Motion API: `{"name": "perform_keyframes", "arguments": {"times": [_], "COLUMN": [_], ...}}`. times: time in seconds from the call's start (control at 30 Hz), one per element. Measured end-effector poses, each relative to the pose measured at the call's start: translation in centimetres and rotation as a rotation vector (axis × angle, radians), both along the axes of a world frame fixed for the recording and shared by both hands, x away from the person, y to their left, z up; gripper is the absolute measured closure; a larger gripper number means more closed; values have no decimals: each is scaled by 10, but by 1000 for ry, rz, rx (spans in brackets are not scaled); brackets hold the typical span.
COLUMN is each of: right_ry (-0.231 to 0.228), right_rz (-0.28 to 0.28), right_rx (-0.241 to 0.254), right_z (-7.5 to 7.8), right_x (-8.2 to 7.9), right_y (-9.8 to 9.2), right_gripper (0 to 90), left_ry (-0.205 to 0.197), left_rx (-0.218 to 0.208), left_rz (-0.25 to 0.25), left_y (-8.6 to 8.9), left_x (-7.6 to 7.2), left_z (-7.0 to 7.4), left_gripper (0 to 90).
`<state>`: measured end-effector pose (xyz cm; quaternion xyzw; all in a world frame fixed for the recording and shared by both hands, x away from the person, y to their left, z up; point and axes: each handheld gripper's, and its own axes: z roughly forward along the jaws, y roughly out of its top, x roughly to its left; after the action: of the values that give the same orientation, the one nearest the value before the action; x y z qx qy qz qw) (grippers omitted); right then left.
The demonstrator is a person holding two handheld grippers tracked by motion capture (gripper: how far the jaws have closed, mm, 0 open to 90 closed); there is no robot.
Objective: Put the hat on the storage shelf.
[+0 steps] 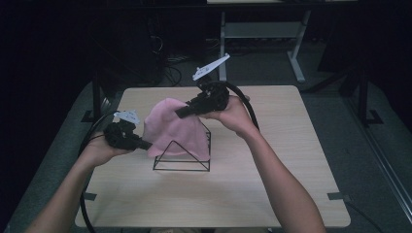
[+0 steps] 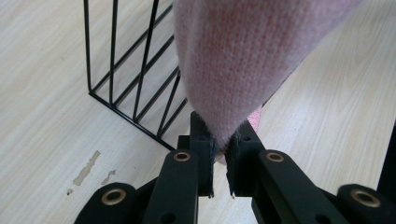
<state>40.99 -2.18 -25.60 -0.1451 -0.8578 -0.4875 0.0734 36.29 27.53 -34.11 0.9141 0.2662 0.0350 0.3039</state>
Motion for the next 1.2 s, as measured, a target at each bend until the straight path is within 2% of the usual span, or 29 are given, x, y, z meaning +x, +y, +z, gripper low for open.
{"name": "perform_keyframes", "arguments": {"times": [0.13,0.17,0.23,0.3,0.33,0.37,0.4,0.47,0.53,0.57,0.63,0.77,0.83,1.07,1.2], "right_ry": [-2,10,6,16,27,16,32,25,40,48,45,70,74,65,57], "right_rz": [13,14,19,20,19,24,22,30,31,37,43,47,67,71,69], "right_rx": [-8,-10,-10,-13,-16,-15,-18,-19,-22,-19,-19,-32,-46,-61,-68], "right_z": [-8,-12,-14,-17,-18,-20,-21,-24,-26,-29,-30,-35,-40,-44,-46], "right_x": [0,-1,-1,-1,-2,-1,-2,-2,-3,-3,-3,-4,-5,-9,-12], "right_y": [1,1,1,1,1,1,1,2,2,2,2,3,4,2,-1], "right_gripper": [753,753,752,751,751,750,750,748,745,741,738,708,691,689,686], "left_ry": [6,4,5,2,9,10,8,9,3,1,2,1,7,-3,-6], "left_rx": [16,19,18,35,27,34,44,48,63,56,68,79,95,119,156], "left_rz": [-1,-4,1,-9,-2,-3,-9,-6,-10,-5,-4,-2,-2,-8,-24], "left_y": [0,-1,-1,-2,-3,-3,-2,-2,-2,-3,-3,-3,-3,-7,-9], "left_x": [0,0,-1,-1,-2,-2,-2,-3,-3,-3,-4,-3,-3,-3,-3], "left_z": [-7,-9,-12,-14,-16,-17,-19,-21,-22,-23,-25,-32,-37,-41,-43], "left_gripper": [827,827,827,827,828,827,827,827,827,827,828,831,831,831,831]}}
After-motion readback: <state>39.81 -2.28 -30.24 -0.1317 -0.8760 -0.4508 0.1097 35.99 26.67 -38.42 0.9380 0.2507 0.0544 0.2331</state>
